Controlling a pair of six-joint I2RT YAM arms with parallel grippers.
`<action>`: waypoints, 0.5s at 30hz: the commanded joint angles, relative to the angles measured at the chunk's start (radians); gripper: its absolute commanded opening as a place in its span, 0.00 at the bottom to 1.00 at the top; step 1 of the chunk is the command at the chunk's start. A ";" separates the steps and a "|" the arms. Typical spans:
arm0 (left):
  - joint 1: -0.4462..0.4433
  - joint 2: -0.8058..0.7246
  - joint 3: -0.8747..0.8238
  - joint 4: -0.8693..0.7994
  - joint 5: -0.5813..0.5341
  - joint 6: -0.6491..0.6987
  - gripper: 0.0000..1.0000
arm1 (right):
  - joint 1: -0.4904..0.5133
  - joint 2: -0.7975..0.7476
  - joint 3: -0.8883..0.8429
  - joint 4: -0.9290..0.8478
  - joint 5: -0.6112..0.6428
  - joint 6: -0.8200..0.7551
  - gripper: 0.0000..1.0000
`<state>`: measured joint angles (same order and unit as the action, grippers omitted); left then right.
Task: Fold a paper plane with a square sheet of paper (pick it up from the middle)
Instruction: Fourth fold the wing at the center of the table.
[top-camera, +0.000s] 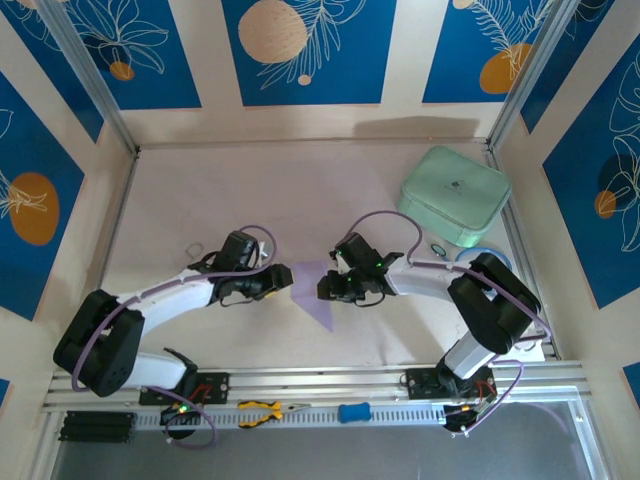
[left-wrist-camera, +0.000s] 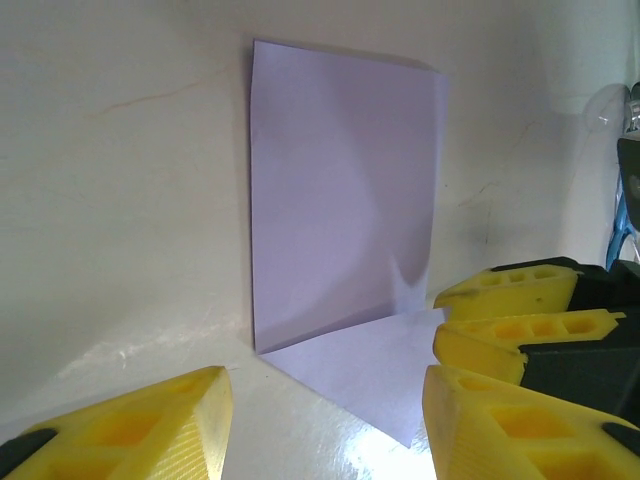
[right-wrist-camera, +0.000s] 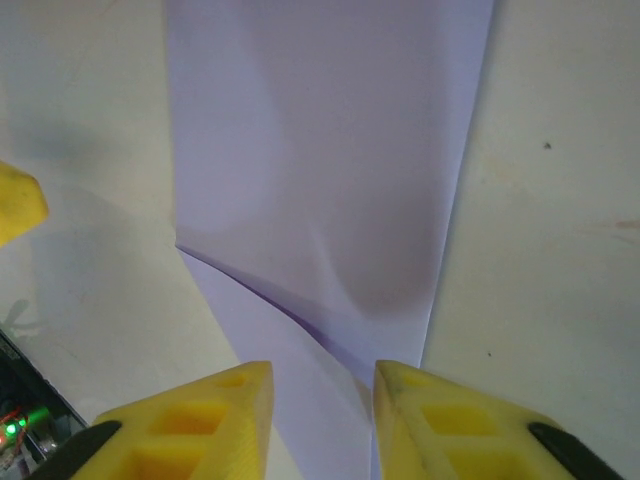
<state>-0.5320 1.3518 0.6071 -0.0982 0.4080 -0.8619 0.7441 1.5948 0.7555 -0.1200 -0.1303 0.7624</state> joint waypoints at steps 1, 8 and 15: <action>0.020 0.021 0.037 -0.029 0.033 0.018 0.54 | -0.008 0.007 0.019 0.004 -0.062 -0.026 0.26; 0.033 0.062 0.067 -0.022 0.066 0.027 0.54 | -0.037 -0.030 -0.013 0.042 -0.104 -0.041 0.13; 0.049 0.132 0.114 0.012 0.136 0.031 0.61 | -0.078 -0.059 -0.057 0.142 -0.220 -0.051 0.12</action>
<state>-0.5003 1.4567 0.6865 -0.0937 0.4850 -0.8536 0.6792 1.5684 0.7212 -0.0315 -0.2646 0.7292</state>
